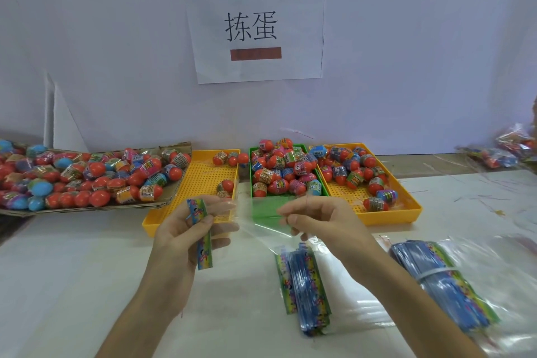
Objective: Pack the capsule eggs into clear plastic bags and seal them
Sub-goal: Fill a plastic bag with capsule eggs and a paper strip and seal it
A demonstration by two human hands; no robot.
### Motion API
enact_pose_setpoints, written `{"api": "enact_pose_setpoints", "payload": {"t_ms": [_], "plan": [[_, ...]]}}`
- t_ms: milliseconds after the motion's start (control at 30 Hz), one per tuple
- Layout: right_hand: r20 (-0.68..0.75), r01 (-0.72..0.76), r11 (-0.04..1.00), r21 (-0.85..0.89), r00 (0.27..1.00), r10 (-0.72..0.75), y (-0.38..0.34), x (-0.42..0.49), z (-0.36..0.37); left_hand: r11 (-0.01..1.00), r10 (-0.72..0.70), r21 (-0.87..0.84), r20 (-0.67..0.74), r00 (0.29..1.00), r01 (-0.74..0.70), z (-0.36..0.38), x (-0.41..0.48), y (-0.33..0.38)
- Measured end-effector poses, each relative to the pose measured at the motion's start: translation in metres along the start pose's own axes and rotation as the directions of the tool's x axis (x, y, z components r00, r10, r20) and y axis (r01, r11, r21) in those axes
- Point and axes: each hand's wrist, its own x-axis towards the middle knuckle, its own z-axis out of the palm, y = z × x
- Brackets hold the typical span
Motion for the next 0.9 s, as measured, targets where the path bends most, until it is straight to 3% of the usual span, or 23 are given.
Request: {"api": "enact_pose_setpoints", "payload": {"t_ms": [233, 733, 833, 900], "plan": [[-0.079, 0.034, 0.999, 0.002, 0.996, -0.034, 0.004, 0.002, -0.002, 1.000, 0.001, 0.004, 0.008, 1.000, -0.001, -0.001, 0.001, 0.000], [-0.095, 0.099, 0.994, -0.043, 0.990, -0.103, 0.008, 0.004, 0.001, 0.999, 0.007, 0.036, 0.022, 1.000, -0.008, -0.001, 0.001, 0.000], [-0.197, 0.205, 0.971, -0.120, 0.954, -0.226, 0.010, 0.004, 0.002, 0.990, -0.032, 0.136, -0.002, 0.999, 0.032, 0.002, 0.001, -0.004], [-0.334, 0.291, 0.937, -0.195, 0.878, -0.342, 0.011, 0.004, 0.001, 0.974, -0.061, 0.215, -0.073, 0.996, 0.075, 0.005, 0.001, -0.009]]}}
